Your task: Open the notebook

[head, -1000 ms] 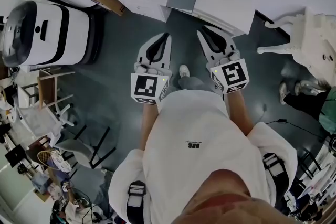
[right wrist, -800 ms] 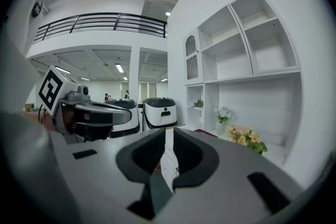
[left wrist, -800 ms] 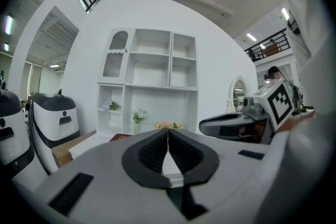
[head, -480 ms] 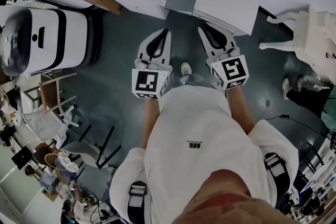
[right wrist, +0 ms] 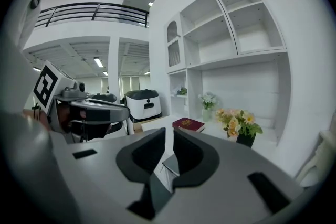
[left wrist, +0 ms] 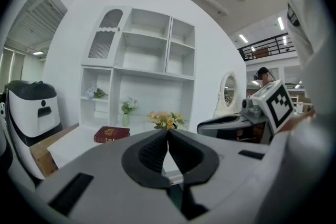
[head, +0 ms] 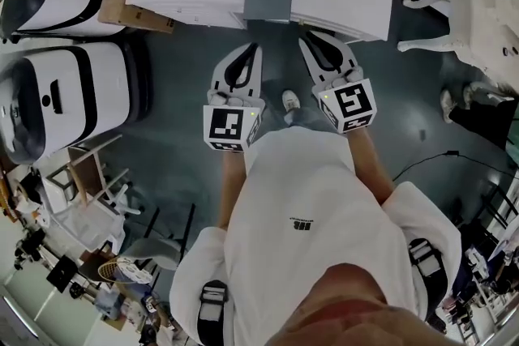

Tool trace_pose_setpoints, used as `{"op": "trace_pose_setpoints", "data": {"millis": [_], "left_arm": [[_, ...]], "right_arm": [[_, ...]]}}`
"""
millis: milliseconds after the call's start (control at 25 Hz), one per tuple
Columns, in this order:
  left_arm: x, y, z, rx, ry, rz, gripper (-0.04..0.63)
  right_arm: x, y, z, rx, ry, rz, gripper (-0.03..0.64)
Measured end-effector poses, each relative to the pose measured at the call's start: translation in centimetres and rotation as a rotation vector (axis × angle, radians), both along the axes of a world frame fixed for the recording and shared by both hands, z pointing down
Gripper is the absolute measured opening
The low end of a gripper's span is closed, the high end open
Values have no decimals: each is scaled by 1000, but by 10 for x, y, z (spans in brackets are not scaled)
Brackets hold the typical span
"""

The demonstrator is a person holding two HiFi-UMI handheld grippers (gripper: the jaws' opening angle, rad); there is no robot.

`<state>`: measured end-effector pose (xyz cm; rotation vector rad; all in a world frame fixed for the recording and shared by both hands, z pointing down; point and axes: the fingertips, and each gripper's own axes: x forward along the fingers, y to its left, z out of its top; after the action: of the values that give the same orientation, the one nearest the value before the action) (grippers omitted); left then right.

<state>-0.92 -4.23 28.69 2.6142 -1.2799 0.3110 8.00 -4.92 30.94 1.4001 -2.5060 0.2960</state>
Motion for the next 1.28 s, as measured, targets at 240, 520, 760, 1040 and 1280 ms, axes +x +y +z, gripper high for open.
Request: {"op": "trace_pose_setpoints", "data": {"millis": [240, 520, 760, 1040, 1280], "left_arm": [[2, -23, 22, -39, -4, 83, 0], [3, -48, 49, -65, -17, 152, 0], [13, -66, 68, -91, -25, 210, 0], [19, -82, 99, -140, -41, 280, 0], [17, -95, 128, -182, -57, 316, 0]], "right_arm": [[0, -14, 24, -48, 10, 78, 31], [0, -31, 52, -90, 18, 148, 31], [7, -48, 74, -115, 18, 206, 31], [10, -66, 104, -163, 16, 262, 31], [7, -75, 135, -216, 8, 293, 31]]}}
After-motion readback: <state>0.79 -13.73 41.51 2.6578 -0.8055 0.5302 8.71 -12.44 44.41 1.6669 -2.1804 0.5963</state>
